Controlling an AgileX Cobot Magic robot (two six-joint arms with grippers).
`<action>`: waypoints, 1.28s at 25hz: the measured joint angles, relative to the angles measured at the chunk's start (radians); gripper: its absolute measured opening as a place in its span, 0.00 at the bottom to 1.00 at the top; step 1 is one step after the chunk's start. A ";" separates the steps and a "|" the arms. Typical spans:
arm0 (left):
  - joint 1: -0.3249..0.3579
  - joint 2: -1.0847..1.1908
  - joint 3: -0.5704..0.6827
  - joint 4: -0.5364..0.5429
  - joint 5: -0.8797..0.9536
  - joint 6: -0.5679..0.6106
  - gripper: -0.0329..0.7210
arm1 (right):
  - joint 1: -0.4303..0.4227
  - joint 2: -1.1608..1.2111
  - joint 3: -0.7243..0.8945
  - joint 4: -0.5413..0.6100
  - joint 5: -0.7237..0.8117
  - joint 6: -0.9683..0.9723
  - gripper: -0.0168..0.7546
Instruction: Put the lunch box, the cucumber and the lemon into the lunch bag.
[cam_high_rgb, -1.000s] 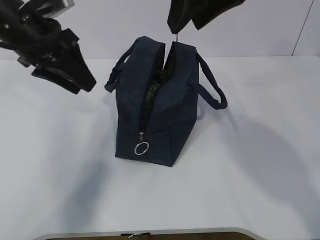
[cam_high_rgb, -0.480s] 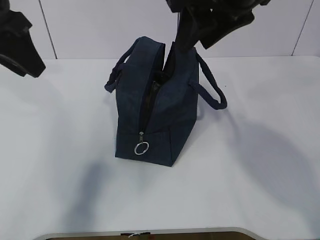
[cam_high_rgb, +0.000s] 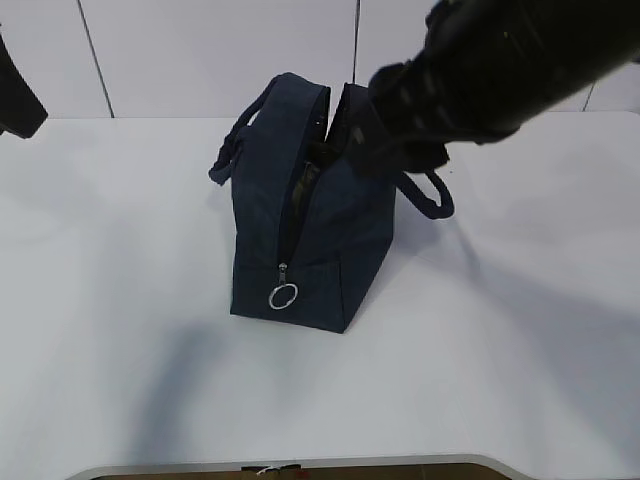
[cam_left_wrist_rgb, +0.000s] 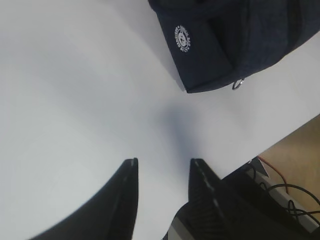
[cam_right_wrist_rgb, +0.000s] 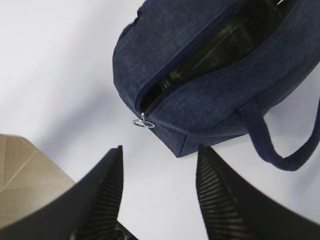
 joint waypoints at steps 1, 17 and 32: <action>0.000 -0.005 0.000 0.000 0.000 0.000 0.37 | 0.002 -0.023 0.055 0.000 -0.049 -0.002 0.52; 0.000 -0.016 0.000 -0.005 0.006 -0.004 0.36 | 0.002 -0.125 0.673 0.045 -0.869 -0.058 0.52; 0.000 -0.018 0.000 -0.008 0.006 -0.022 0.36 | 0.002 0.124 0.703 -0.084 -1.169 0.047 0.52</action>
